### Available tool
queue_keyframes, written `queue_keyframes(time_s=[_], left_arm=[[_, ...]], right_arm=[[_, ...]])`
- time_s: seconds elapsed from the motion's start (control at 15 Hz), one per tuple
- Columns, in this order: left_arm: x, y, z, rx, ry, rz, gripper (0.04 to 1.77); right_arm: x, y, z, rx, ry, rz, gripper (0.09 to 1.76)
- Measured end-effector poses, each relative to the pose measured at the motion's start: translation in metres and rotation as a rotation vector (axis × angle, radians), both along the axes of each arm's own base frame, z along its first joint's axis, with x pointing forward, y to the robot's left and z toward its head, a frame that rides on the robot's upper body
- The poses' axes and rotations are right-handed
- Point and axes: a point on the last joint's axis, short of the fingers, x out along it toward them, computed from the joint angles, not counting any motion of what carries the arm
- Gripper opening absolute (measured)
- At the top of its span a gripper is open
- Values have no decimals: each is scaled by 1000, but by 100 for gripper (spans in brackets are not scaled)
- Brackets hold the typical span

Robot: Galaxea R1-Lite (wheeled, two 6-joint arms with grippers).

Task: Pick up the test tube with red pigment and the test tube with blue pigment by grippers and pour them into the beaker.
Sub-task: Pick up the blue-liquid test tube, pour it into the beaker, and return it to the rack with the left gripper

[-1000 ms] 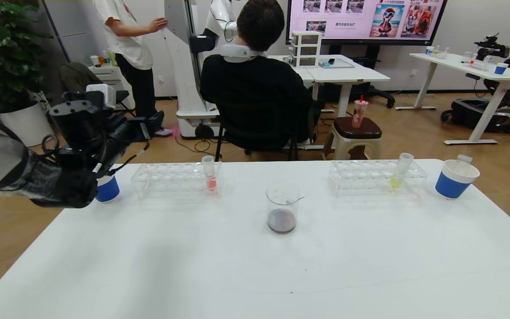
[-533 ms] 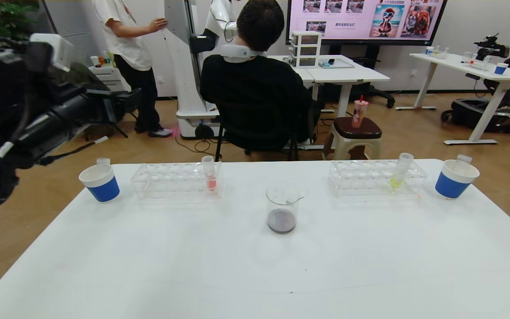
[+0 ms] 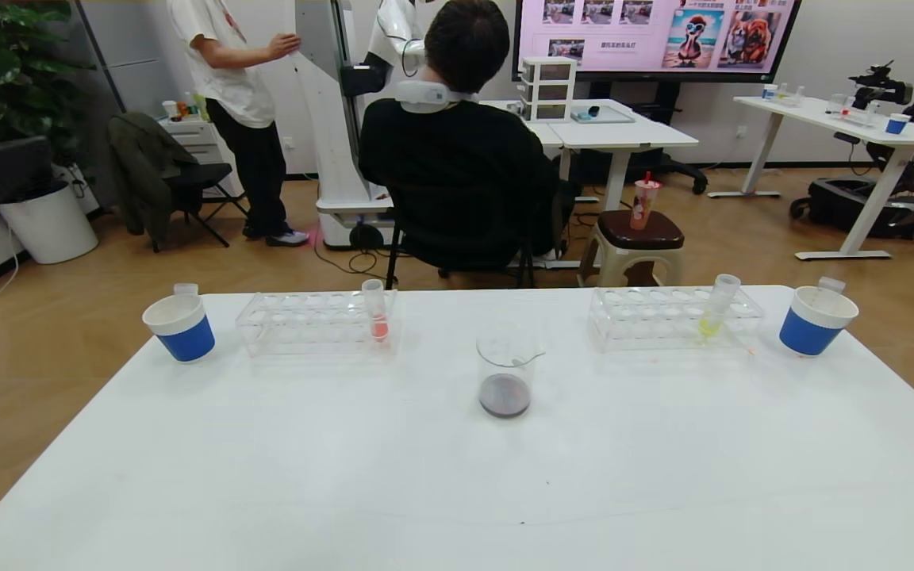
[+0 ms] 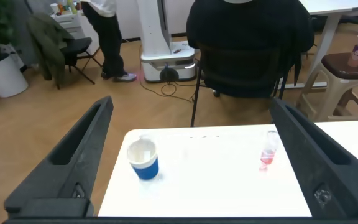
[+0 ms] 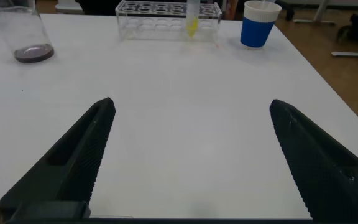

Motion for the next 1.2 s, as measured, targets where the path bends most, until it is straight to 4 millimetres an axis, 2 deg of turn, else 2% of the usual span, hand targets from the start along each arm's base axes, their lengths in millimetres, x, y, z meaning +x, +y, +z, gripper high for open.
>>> queue_keyframes(time_s=[0.13, 0.27, 0.53, 0.73, 0.93, 1.0, 1.13, 1.2], left_arm=[[-46, 0, 4, -5, -35, 3, 175], [-89, 1, -1, -9, -88, 5, 175], [-166, 2, -37, -18, -95, 28, 175], [-210, 3, -64, -44, -176, 28, 175], [-239, 1, -89, -32, -274, 0, 175], [-243, 1, -100, -13, -291, -20, 175], [-241, 0, -114, -5, -361, -29, 175], [-234, 0, -123, -5, -374, -28, 175]], right_arm=[[0, 0, 0, 0, 0, -1, 174], [0, 0, 0, 0, 0, 0, 174], [0, 0, 0, 0, 0, 0, 174], [0, 0, 0, 0, 0, -1, 174], [0, 0, 0, 0, 0, -1, 174], [0, 0, 0, 0, 0, -1, 174], [0, 0, 0, 0, 0, -1, 174], [0, 0, 0, 0, 0, -1, 174]])
